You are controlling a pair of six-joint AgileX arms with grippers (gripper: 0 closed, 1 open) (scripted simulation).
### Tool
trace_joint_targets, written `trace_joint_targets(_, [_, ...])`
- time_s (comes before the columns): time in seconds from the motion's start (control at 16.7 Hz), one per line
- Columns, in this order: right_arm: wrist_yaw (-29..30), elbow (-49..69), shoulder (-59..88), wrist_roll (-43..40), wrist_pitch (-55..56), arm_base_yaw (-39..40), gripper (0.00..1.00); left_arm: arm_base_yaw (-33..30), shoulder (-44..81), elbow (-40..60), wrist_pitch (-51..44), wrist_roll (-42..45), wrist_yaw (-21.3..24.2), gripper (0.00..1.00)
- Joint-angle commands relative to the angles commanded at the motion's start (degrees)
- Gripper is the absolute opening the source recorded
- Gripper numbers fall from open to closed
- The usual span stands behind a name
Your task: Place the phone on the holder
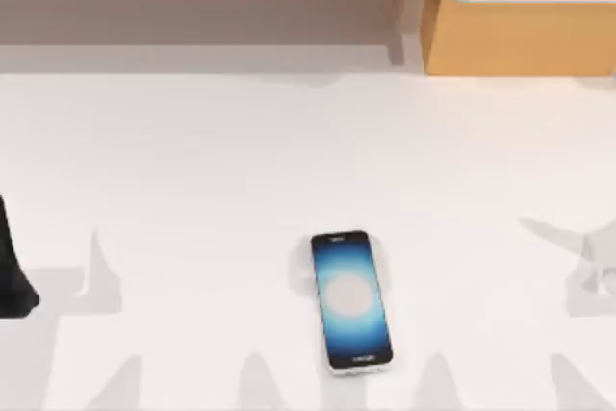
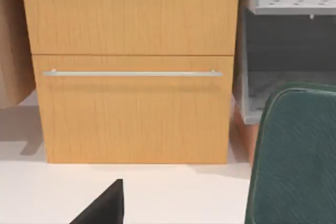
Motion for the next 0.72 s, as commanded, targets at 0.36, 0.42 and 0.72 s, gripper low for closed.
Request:
trace_joint_targets(0.36, [0.1,5.5,5.8,3.3,-3.6,4.4,1.00,0.0,0.0,0.0,0.0,0.0,0.0,1.00])
trace_joint_targets(0.42, [0.2,8.2,8.7,4.9,-5.3,6.3,1.00,0.0,0.0,0.0,0.0,0.0,0.0,1.00])
trace_joint_targets(0.72, [0.5,27.2,30.9,14.8,-17.4,18.3,1.00,0.0,0.0,0.0,0.0,0.0,0.0,1.00])
